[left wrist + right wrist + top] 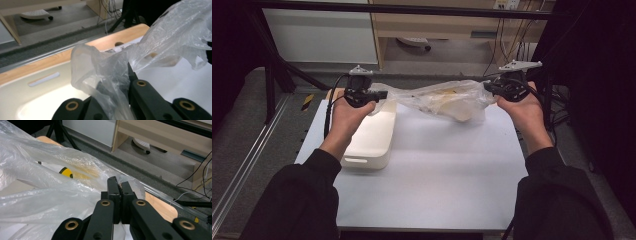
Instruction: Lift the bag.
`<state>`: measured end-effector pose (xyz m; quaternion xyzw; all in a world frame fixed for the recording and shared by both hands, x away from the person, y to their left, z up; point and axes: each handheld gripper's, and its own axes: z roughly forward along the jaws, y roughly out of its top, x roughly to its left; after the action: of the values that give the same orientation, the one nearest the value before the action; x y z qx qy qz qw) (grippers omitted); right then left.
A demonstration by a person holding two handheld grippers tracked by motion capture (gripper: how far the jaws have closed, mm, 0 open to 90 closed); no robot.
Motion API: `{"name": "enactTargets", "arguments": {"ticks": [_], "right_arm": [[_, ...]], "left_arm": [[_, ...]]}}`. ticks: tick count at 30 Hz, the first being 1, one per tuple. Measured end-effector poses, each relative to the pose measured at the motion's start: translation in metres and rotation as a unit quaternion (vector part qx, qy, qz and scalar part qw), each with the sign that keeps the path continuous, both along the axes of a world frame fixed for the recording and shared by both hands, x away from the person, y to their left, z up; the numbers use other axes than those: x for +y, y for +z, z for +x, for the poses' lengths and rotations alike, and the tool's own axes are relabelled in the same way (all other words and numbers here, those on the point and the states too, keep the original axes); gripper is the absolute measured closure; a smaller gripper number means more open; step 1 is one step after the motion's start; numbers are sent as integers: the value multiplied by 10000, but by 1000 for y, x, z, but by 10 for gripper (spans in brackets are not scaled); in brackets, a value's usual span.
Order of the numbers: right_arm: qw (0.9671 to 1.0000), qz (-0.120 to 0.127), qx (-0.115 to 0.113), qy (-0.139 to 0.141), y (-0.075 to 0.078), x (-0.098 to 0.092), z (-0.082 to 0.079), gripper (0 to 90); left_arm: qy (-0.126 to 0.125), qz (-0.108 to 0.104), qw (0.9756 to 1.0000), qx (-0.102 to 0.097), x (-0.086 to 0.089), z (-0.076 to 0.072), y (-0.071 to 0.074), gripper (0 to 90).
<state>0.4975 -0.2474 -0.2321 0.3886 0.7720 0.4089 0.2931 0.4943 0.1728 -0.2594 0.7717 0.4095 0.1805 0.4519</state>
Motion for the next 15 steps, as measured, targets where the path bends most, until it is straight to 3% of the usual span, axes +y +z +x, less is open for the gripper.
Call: {"name": "enactTargets", "arguments": {"ticks": [5, 10, 15], "right_arm": [[9999, -16, 55, 95, -9, -5, -12, 900], [9999, 67, 76, 92, -17, -12, -22, 900], [9997, 128, 141, 128, -29, -20, -35, 900]], "left_arm": [[-201, -42, 9997, 102, 0, -18, -9, 900], [-402, -44, 9992, 80, -5, -38, -15, 900], [-625, -56, 9980, 122, -9, -61, -29, 900]]}}
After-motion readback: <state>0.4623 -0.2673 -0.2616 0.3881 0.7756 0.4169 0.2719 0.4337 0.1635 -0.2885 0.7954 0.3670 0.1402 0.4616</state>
